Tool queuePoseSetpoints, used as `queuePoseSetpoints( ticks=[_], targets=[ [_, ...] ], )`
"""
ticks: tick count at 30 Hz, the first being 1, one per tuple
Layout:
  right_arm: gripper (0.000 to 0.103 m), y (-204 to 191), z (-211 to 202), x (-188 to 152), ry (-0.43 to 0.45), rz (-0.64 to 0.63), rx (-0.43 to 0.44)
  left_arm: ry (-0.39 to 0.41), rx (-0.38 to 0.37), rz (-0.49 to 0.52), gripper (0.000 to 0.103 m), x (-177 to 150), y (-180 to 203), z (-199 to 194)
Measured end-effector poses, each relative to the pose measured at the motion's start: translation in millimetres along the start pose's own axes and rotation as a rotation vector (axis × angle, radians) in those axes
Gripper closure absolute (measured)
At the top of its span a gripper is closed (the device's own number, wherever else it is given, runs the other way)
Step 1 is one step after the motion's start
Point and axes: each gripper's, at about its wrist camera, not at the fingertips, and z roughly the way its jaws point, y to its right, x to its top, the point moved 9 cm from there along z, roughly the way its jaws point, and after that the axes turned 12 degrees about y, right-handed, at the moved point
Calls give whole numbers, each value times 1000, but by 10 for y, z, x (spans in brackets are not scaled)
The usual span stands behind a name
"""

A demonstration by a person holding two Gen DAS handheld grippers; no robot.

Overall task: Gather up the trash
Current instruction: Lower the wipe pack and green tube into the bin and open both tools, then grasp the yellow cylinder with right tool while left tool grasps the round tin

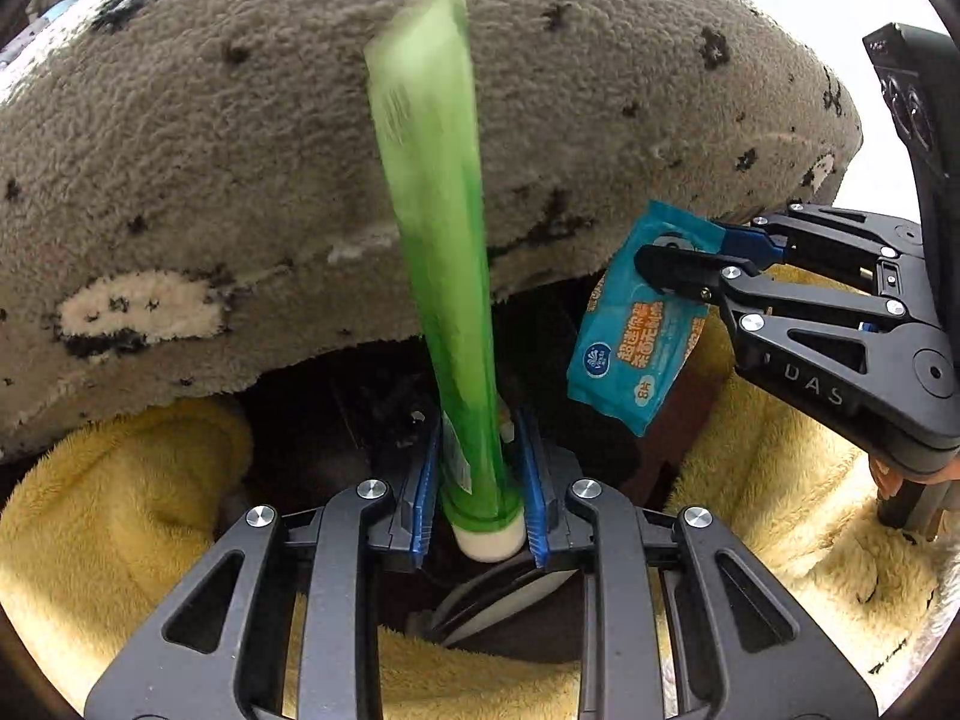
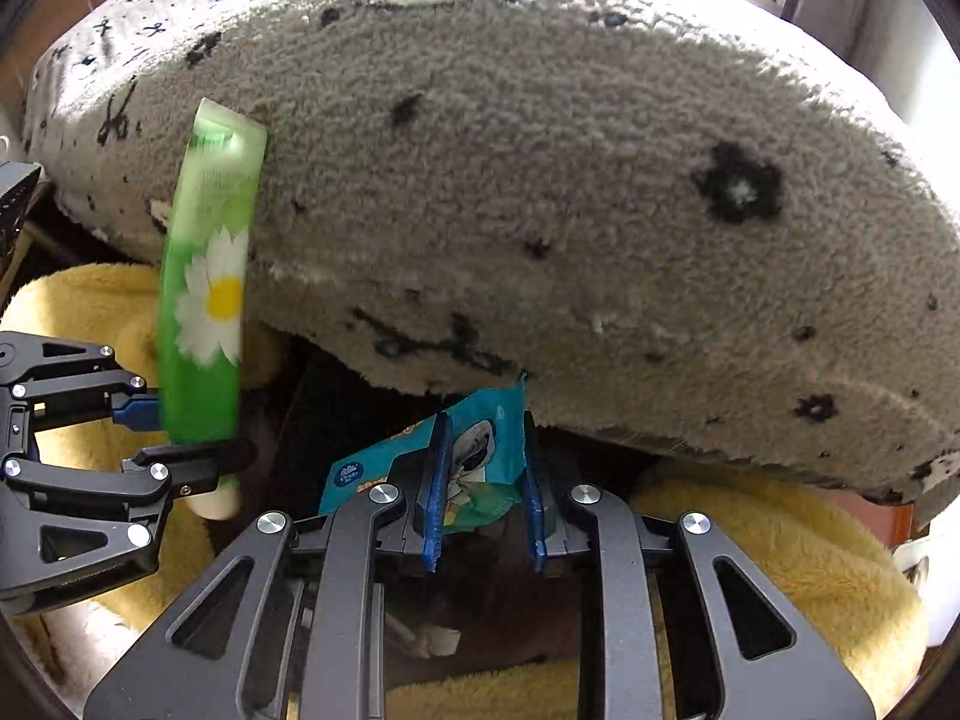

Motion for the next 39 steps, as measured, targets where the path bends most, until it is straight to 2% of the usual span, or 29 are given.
queuePoseSetpoints(
  ticks=[1,2,3,4,5,7,10,13,16,20,26,30,39],
  targets=[
    [79,12,8,11,-3,0,1,0,4,-4,69,2,-14,-6],
    [78,11,12,4,-7,0,3,4,8,-7,56,11,-38,-15],
    [76,14,9,1,-9,3,7,9,15,-7,53,14,-55,-28],
    [69,17,6,0,-9,4,7,10,19,-8,53,5,-91,-60],
    [57,25,-2,4,-7,6,5,12,21,-12,52,1,-105,-84],
    [46,60,-16,18,5,17,6,20,31,-16,50,24,-154,-131],
    [45,141,-65,83,25,35,-5,39,52,-15,48,112,-267,-240],
    [39,236,-160,195,59,50,-18,67,71,-12,46,202,-351,-373],
    [31,328,-341,425,128,56,-43,119,88,1,41,378,-417,-564],
    [23,476,-642,819,257,55,-92,225,131,27,31,752,-415,-819],
    [22,797,-749,1430,359,73,-148,335,204,15,28,1261,-659,-1040],
    [22,889,-558,1721,366,134,-128,357,223,2,26,1585,-763,-1025],
    [22,862,110,2377,342,146,-129,378,255,-11,16,2097,-984,-721]
  ],
)
